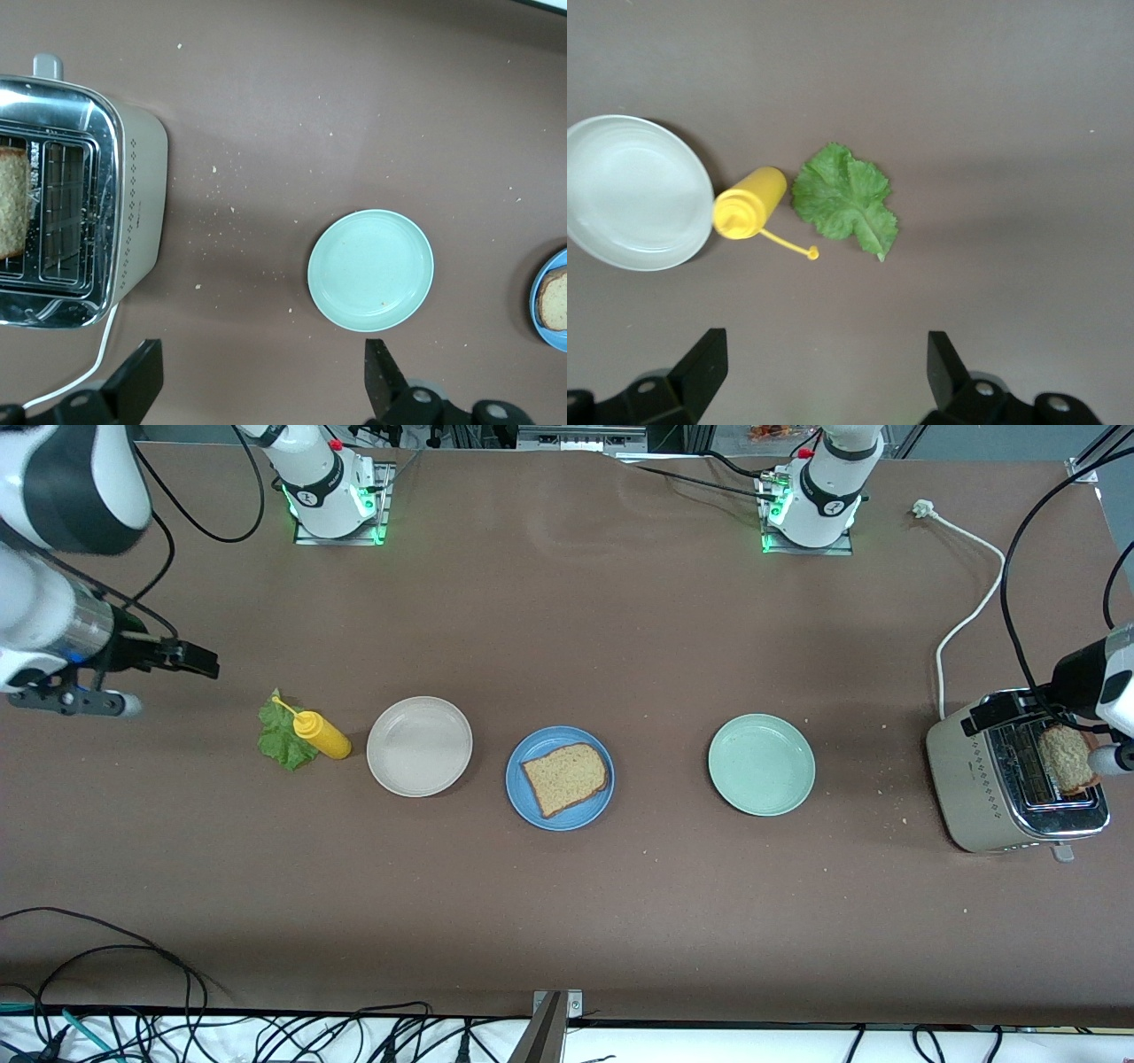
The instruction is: Make sandwich in blue plate with both arms
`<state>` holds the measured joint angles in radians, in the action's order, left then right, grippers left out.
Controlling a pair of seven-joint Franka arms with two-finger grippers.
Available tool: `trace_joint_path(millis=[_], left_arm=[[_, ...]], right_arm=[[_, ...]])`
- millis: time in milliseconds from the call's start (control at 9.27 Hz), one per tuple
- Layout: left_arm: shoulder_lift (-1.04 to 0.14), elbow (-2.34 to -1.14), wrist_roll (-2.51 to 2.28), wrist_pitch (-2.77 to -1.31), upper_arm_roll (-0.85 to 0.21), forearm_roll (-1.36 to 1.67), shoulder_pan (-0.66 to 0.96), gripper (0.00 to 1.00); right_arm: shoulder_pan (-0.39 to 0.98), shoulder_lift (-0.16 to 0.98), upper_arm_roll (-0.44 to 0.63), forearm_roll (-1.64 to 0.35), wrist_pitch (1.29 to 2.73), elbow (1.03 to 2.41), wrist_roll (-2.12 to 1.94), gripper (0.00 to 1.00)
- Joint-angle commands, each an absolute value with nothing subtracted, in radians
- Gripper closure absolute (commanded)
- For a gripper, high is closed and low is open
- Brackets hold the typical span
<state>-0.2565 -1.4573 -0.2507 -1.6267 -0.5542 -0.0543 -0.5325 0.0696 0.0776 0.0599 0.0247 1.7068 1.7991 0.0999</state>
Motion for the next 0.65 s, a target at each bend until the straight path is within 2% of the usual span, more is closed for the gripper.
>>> trace_joint_path(millis=[0, 108, 539], left_arm=[[-0.19, -1.523, -0.222, -1.62, -0.555, -0.018, -0.552, 0.0], [-0.172, -1.543, -0.222, -1.618, -0.555, -0.018, -0.552, 0.0], [-0.147, -1.568, -0.199, -1.6, -0.551, -0.018, -0.554, 0.0]], right_arm=[[0.067, 0.061, 0.103, 0.049, 1.979, 2.062, -0.02, 0.0], [0.067, 0.083, 0.118, 0.049, 2.07, 2.121, -0.064, 0.0], [0.06, 0.296, 0.158, 0.031, 2.238, 2.131, -0.222, 0.0]])
